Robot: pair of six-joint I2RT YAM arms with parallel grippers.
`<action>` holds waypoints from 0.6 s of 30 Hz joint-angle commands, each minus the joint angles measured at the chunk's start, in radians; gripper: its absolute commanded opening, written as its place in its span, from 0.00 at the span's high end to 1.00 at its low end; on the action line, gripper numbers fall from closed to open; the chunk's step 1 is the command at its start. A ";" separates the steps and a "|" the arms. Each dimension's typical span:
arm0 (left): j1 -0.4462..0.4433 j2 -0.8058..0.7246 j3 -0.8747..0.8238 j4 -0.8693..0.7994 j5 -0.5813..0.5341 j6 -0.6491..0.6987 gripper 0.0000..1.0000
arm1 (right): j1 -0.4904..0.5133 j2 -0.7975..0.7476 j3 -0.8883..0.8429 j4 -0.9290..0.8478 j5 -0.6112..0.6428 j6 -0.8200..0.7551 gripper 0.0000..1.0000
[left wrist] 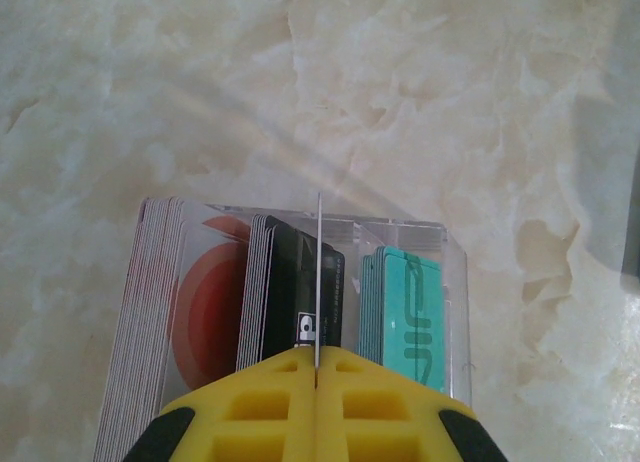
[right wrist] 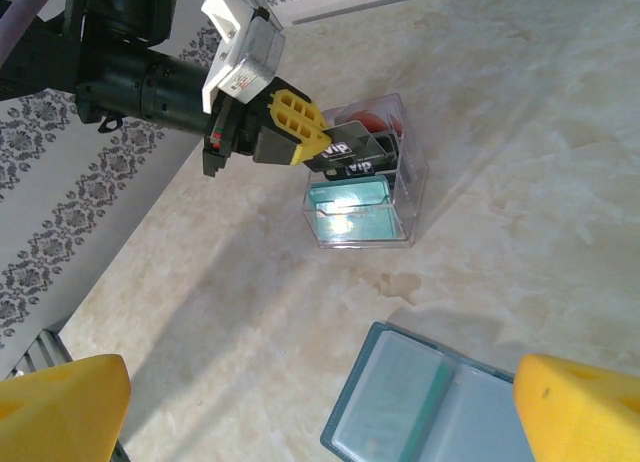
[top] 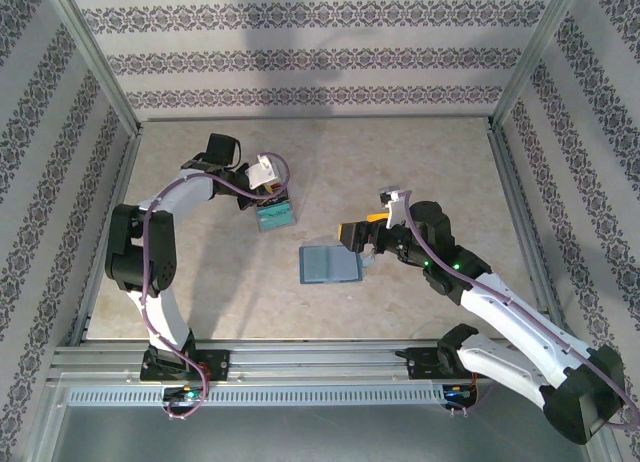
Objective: Take the credit cards out of the card holder
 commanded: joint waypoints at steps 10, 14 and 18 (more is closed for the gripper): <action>0.017 0.073 0.071 -0.003 0.028 0.035 1.00 | -0.008 -0.015 0.016 -0.004 0.005 0.011 0.02; 0.017 0.095 0.083 -0.022 0.026 0.038 1.00 | -0.007 -0.021 0.015 -0.008 0.005 0.013 0.02; 0.017 0.102 0.085 -0.031 0.022 0.031 0.97 | -0.007 -0.022 0.014 -0.011 0.005 0.013 0.02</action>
